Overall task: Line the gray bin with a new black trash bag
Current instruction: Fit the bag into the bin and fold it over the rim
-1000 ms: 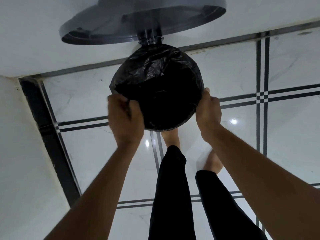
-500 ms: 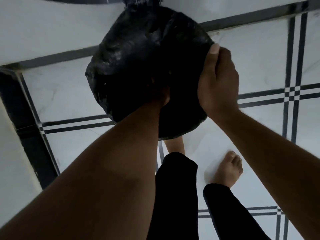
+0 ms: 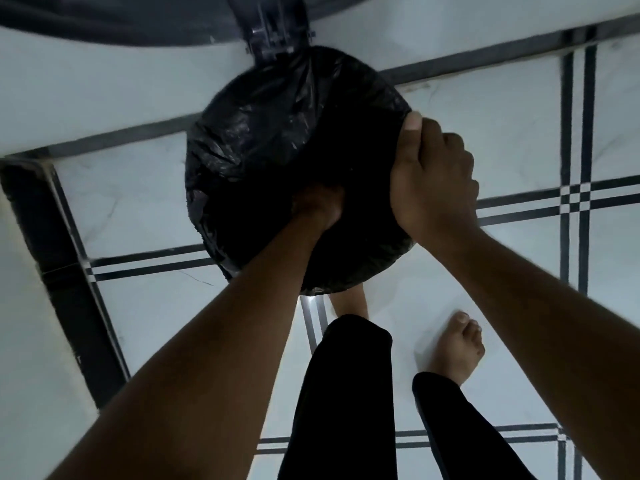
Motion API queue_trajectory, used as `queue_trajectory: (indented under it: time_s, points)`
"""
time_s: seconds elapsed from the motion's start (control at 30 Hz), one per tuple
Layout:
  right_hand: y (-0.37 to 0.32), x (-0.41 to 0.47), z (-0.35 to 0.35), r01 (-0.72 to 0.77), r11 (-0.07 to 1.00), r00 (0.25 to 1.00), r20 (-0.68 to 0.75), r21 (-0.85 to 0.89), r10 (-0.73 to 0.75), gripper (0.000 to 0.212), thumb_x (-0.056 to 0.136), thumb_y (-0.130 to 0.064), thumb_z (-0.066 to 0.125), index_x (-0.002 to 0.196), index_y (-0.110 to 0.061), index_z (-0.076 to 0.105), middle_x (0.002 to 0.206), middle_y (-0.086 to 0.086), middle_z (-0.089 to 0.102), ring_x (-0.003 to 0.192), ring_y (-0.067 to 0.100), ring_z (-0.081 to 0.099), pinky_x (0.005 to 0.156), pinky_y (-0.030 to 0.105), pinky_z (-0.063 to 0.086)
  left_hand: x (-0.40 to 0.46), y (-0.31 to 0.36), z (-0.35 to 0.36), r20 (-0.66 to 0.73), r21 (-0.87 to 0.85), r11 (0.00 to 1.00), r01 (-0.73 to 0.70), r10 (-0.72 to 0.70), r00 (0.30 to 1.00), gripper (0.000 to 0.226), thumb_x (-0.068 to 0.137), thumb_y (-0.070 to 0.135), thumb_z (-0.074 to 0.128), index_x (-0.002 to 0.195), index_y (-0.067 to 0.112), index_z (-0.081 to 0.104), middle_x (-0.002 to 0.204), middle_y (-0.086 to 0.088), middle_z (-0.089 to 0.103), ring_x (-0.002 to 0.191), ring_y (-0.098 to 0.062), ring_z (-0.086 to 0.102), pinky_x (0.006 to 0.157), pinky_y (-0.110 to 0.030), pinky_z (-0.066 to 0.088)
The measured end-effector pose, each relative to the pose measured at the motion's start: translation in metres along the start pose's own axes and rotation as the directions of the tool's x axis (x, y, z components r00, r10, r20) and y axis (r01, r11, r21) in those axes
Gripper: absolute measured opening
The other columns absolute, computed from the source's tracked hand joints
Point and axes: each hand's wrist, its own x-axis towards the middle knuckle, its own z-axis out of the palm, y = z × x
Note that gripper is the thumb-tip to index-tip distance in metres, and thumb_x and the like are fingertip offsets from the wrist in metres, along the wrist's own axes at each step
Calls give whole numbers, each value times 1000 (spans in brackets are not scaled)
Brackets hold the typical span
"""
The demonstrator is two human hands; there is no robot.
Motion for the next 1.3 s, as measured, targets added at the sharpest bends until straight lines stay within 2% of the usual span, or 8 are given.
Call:
queue_trajectory:
  time_s: [0.17, 0.27, 0.33, 0.47, 0.63, 0.77, 1.03, 1.3]
  points:
    - [-12, 1, -28, -92, 995, 983, 159, -36, 97, 69, 111, -67, 29, 166, -28, 42, 163, 9, 50, 152, 35, 39, 122, 59, 28, -88, -8, -24, -323, -300, 911, -285, 184, 928, 28, 96, 21, 55, 114, 12, 75, 119, -13, 73, 113, -30, 65, 101, -35, 49]
    - [-22, -4, -41, -75, 996, 989, 129, 55, 67, 77, 105, -71, 44, 164, -22, 44, 159, 4, 55, 150, 29, 44, 124, 57, 35, -132, -11, -36, -723, -121, 860, -495, 266, 638, 26, 90, 24, 63, 113, 13, 67, 119, -8, 61, 109, -23, 53, 100, -32, 40]
    - [-30, -7, -46, -20, 992, 995, 96, 124, 8, 74, 104, -68, 48, 162, -21, 46, 155, 2, 59, 147, 26, 49, 122, 56, 39, -145, -13, -48, -803, -114, 877, -466, 195, 563, 41, 92, 26, 67, 129, 11, 58, 130, -8, 53, 118, -24, 46, 102, -30, 32]
    - [-56, -8, -47, 125, 982, 989, 63, 142, -135, 70, 104, -64, 46, 160, -22, 49, 155, 3, 61, 144, 28, 55, 118, 57, 45, -137, -11, -77, -794, -265, 897, -354, 5, 607, 56, 100, 42, 50, 146, 10, 48, 149, -9, 48, 138, -32, 43, 118, -53, 32]
    - [-82, 3, -34, 167, 985, 973, 157, 40, -171, 66, 101, -71, 30, 134, -26, 63, 135, 5, 71, 127, 36, 62, 108, 59, 50, -115, -7, -114, -624, -214, 942, -259, 72, 778, 67, 109, 52, 9, 145, 22, 57, 150, -4, 56, 141, -29, 49, 121, -55, 28]
    - [-86, 15, -26, 131, 991, 974, 189, -5, -127, 61, 102, -69, 26, 114, -21, 62, 120, 7, 70, 113, 37, 63, 103, 58, 51, -109, -3, -130, -586, -305, 906, -293, 64, 808, 48, 112, 51, 19, 129, 16, 48, 114, -3, 66, 103, -27, 61, 86, -38, 38]
    - [-79, 19, -35, 31, 992, 972, 237, -125, 0, 64, 111, -67, 25, 155, -32, 53, 153, 14, 59, 146, 40, 45, 114, 59, 35, -65, -20, -169, -298, -302, 952, -45, -50, 953, 85, 105, 68, 8, 147, 13, 58, 147, -17, 60, 134, -34, 58, 116, -46, 41]
    - [-57, -35, -53, -395, 890, 918, 77, 228, 388, 78, 110, -66, 39, 166, -12, 41, 166, 15, 46, 154, 35, 40, 123, 51, 36, -110, -53, -153, -555, -473, 880, -41, -261, 790, 66, 108, 60, 26, 148, 16, 57, 151, -13, 55, 141, -33, 48, 116, -48, 37]
